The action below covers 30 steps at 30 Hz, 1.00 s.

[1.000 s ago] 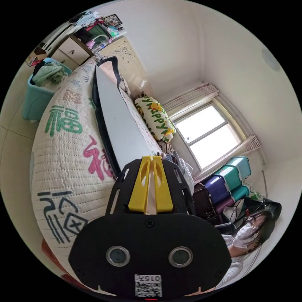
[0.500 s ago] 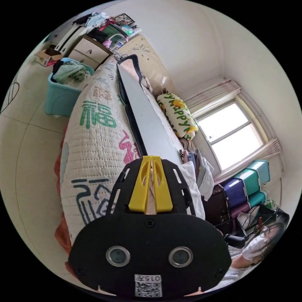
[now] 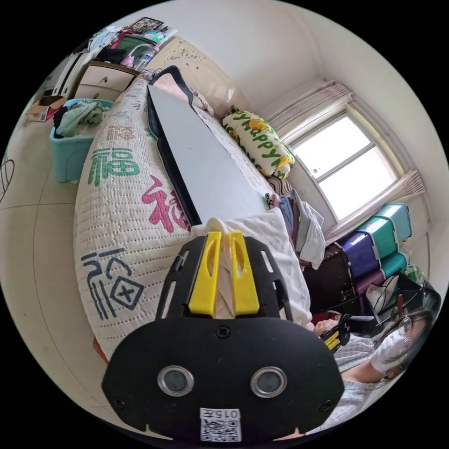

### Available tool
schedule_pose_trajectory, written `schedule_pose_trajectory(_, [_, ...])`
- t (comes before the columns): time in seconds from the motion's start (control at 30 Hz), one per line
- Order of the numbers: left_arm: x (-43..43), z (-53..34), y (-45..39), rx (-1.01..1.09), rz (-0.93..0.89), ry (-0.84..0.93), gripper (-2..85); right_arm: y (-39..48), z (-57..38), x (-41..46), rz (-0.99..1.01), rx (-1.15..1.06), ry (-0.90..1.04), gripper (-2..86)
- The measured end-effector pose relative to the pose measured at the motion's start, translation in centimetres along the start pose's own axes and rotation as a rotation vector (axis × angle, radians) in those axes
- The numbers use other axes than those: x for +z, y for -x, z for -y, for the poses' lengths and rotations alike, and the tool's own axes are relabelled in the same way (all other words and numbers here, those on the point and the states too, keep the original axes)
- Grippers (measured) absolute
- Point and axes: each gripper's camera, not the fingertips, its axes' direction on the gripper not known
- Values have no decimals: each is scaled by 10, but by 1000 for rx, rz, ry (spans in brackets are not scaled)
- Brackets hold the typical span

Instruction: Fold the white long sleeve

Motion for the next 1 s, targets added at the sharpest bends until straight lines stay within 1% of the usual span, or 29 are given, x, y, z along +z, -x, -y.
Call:
schedule_pose_trajectory(0.1, [-4,-11,4,-16,-5,-39,-1,2,8,20,33,-53,101,34])
schedule_pose_trajectory(0.13, [-4,-13,4,-18,-9,-42,-2,1,9,22,22,-61,107,36])
schedule_pose_trajectory(0.17, [-3,-18,3,-17,-15,-48,-4,0,10,22,-16,-72,95,16])
schedule_pose_trajectory(0.23, [-2,-22,-2,-11,-1,-45,-5,-5,12,21,6,-73,97,0])
schedule_pose_trajectory(0.3, [0,-26,-13,16,32,-34,-5,-15,12,12,144,-61,56,-6])
schedule_pose_trajectory(0.37, [2,-30,-21,37,57,-32,-5,-21,10,3,226,-51,12,-6])
schedule_pose_trajectory(0.43, [7,-33,-28,52,101,-15,-4,-27,9,1,237,-49,13,-5])
schedule_pose_trajectory(0.5, [26,-39,-32,59,194,58,0,-36,7,13,224,-41,98,-2])
schedule_pose_trajectory(0.53, [31,-40,-32,55,206,78,1,-38,7,17,207,-40,128,-1])
schedule_pose_trajectory(0.67, [47,-50,-42,51,274,149,35,-43,-5,3,224,-78,143,12])
schedule_pose_trajectory(0.73, [45,-56,-48,54,333,174,65,-46,-20,-18,247,-92,118,23])
schedule_pose_trajectory(0.77, [40,-60,-54,64,357,165,80,-50,-35,-37,260,-89,71,37])
schedule_pose_trajectory(0.83, [28,-67,-73,93,389,110,84,-62,-60,-66,225,-41,-18,52])
schedule_pose_trajectory(0.9, [24,-70,-112,165,393,51,82,-87,-97,-100,65,104,-130,59])
schedule_pose_trajectory(0.93, [27,-69,-123,187,379,48,83,-94,-106,-106,16,149,-148,59])
schedule_pose_trajectory(1.0, [56,-64,-171,293,312,53,100,-122,-138,-121,-130,320,-169,59])
